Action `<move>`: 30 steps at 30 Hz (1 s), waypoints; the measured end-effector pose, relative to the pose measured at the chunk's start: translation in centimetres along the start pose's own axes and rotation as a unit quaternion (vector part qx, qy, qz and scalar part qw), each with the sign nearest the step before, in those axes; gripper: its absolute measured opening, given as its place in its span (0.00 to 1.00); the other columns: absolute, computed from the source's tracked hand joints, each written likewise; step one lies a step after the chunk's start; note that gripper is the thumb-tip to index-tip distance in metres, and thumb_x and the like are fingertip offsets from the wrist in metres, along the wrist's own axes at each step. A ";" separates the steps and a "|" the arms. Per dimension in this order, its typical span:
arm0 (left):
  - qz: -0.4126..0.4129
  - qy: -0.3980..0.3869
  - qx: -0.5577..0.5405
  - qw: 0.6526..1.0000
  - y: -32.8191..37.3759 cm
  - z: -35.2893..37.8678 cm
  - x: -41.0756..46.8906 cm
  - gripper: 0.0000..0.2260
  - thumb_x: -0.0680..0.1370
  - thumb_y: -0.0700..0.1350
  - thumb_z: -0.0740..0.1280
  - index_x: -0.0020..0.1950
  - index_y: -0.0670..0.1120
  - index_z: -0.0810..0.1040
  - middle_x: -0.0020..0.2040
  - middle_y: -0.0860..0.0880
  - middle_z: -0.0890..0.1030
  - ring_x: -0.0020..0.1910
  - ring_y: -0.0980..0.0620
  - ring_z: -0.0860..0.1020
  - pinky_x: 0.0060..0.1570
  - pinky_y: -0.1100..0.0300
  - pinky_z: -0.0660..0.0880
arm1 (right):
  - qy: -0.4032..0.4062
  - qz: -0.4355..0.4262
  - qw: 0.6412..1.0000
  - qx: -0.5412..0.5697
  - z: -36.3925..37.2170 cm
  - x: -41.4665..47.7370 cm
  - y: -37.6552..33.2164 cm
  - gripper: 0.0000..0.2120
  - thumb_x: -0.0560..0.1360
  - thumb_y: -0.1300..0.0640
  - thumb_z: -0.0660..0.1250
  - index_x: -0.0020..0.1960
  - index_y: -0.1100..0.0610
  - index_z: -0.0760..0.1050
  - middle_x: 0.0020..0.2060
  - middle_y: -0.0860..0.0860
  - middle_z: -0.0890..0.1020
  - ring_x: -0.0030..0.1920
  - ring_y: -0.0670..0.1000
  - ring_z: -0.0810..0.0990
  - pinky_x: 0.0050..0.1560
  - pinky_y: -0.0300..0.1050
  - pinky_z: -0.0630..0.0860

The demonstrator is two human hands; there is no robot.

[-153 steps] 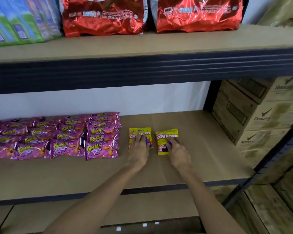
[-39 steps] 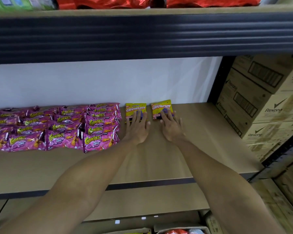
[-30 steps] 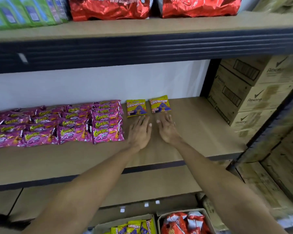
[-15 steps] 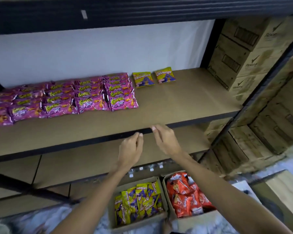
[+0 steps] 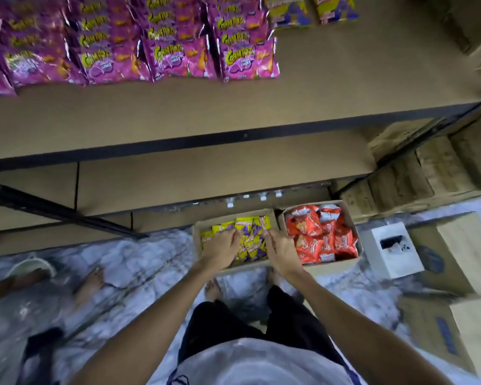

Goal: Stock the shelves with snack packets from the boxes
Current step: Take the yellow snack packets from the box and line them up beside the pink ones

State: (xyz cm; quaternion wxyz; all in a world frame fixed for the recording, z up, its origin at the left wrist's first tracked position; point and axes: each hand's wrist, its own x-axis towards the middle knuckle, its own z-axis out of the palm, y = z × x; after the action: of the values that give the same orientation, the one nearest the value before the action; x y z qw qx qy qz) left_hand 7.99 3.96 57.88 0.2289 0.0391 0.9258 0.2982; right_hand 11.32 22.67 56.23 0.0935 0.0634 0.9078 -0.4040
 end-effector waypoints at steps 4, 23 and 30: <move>-0.091 -0.114 -0.050 0.988 -3.1 3.6 0.1 0.18 0.86 0.48 0.53 0.44 0.40 0.74 0.39 0.39 0.78 0.42 0.39 0.78 0.45 0.46 0.73 | -0.047 0.109 0.993 -0.022 2.7 -1.3 3.9 0.16 0.84 0.51 0.55 0.42 0.57 0.72 0.27 0.47 0.72 0.28 0.48 0.74 0.33 0.41 0.62; -0.185 -0.136 -0.031 0.973 -25.1 28.0 17.1 0.18 0.85 0.50 0.54 0.48 0.39 0.75 0.47 0.41 0.80 0.45 0.41 0.79 0.48 0.48 0.76 | -0.217 0.115 0.966 -0.085 25.4 13.2 28.4 0.16 0.85 0.52 0.54 0.41 0.56 0.70 0.35 0.53 0.76 0.33 0.51 0.71 0.39 0.42 0.64; -0.179 -0.136 0.030 0.974 -34.7 33.2 24.0 0.18 0.86 0.51 0.54 0.56 0.39 0.75 0.51 0.39 0.78 0.52 0.40 0.76 0.48 0.52 0.72 | -0.214 0.075 0.967 -0.120 33.3 20.0 36.5 0.18 0.86 0.50 0.52 0.46 0.59 0.73 0.35 0.52 0.75 0.33 0.50 0.73 0.34 0.42 0.67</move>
State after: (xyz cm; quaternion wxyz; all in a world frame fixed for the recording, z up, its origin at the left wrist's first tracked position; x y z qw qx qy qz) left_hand 3.62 -1.66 4.68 0.4012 -0.0800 0.8865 0.2163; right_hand 2.72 22.90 3.65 0.3223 0.0314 0.9011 -0.2883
